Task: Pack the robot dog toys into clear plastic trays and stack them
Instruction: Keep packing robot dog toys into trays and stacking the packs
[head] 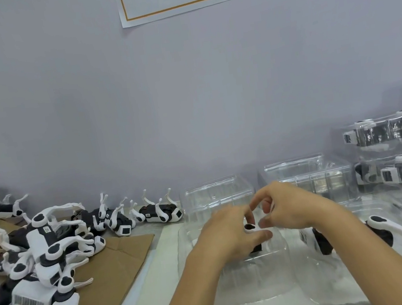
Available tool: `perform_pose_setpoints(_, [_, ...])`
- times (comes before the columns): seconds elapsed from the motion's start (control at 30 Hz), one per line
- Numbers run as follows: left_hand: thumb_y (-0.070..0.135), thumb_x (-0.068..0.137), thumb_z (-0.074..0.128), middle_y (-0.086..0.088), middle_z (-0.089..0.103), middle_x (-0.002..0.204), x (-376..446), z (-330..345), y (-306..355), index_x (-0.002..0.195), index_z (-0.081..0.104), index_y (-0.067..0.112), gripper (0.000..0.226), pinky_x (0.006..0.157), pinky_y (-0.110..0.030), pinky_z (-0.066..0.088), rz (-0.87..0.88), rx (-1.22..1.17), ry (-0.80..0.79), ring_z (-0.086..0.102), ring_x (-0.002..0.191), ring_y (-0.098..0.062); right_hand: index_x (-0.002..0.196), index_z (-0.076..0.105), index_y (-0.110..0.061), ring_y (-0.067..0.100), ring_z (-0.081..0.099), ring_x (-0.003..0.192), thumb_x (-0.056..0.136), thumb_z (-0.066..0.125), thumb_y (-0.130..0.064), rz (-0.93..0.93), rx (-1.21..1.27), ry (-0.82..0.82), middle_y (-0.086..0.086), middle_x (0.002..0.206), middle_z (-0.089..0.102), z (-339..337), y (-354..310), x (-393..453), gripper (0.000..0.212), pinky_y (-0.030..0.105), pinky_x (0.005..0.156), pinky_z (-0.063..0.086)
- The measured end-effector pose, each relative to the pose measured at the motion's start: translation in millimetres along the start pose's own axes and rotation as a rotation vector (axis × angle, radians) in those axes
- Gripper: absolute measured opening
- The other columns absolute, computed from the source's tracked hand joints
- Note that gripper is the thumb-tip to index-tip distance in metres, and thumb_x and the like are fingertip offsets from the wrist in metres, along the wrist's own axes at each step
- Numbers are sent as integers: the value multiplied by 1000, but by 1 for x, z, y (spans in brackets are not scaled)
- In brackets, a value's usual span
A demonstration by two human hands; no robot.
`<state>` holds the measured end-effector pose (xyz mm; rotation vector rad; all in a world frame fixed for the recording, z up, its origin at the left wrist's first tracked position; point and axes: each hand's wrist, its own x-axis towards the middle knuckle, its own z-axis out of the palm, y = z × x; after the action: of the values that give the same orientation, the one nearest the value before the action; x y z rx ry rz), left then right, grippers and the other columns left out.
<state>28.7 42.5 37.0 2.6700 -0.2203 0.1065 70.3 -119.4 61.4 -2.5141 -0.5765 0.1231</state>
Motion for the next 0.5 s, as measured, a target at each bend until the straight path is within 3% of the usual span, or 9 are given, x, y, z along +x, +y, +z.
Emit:
perform_pose_setpoints(0.2, [47,83,76,9,49,101,2,-2,5,108,58,28,36,88,-36,49,28,47,-44,53,102,-19,115,64,-30,4,51,67,84,78,-22,9,-5,0,-10,77,52,0,-2,-1,35,18,61,37])
perform_pose_setpoints(0.33, [45,85,74,10,57,106,0,-5,-2,105,63,29,28,82,-28,47,79,-33,-51,55,93,-10,115,65,-29,5,51,66,84,79,-24,13,12,0,-10,75,52,0,-2,-1,35,18,61,38])
perform_pose_setpoints(0.5, [40,87,74,13,68,91,-2,-21,-19,91,68,33,10,71,-20,49,69,-205,31,62,78,-1,113,64,-33,3,51,69,83,79,-29,22,16,8,-12,78,53,-1,-1,-2,34,17,62,37])
